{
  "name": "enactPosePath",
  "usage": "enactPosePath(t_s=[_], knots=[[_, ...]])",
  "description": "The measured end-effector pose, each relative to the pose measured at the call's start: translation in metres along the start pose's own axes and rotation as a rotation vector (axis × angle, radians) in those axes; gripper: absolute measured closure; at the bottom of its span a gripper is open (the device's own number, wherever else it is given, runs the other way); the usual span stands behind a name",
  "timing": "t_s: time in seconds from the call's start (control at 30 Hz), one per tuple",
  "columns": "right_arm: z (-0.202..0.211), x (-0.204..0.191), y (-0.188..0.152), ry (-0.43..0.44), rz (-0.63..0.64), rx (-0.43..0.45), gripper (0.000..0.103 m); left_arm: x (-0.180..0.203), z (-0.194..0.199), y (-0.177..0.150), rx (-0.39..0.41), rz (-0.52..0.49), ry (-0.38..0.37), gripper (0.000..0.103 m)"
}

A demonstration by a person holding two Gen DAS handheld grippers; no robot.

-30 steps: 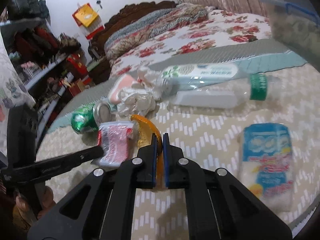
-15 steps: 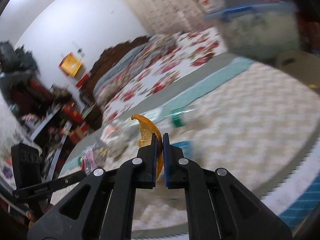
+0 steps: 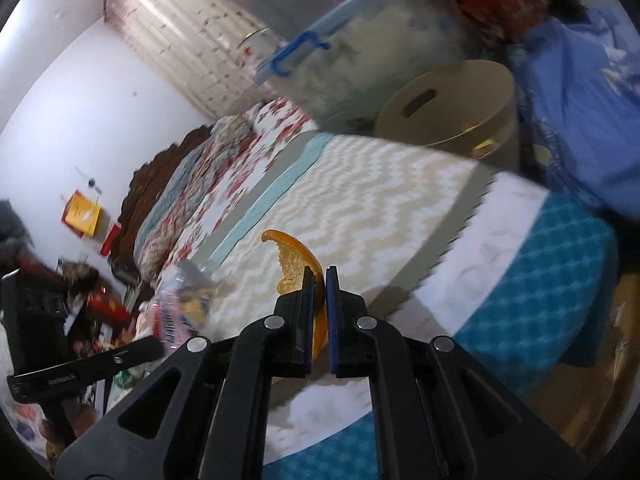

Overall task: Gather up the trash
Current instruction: 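Carry the chip and red wrapper to the beige bin and release both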

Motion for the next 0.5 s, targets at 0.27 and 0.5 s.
enactPosePath(t_s=[0.27,0.5], knots=[[0.007,0.063,0.091,-0.061,-0.04,0.136,0.095,0.048,-0.082,0.102,-0.067,-0.06,-0.016,0.101],[-0.023,0.107,0.171,-0.169,-0.045,0.16,0.095,0.077,-0.163,0.19,-0.051,-0.095,0.048,0.1]])
Point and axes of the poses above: each gripper's, at about its wrist camera, not at the fingertips, and z roughly against the way its jaws point, x to its right, y to its top, the point moved 4 cm from there along -z, roughly the way its jaws point, and after that the axes turned 2 degrees about y, right-handed, at the moved point
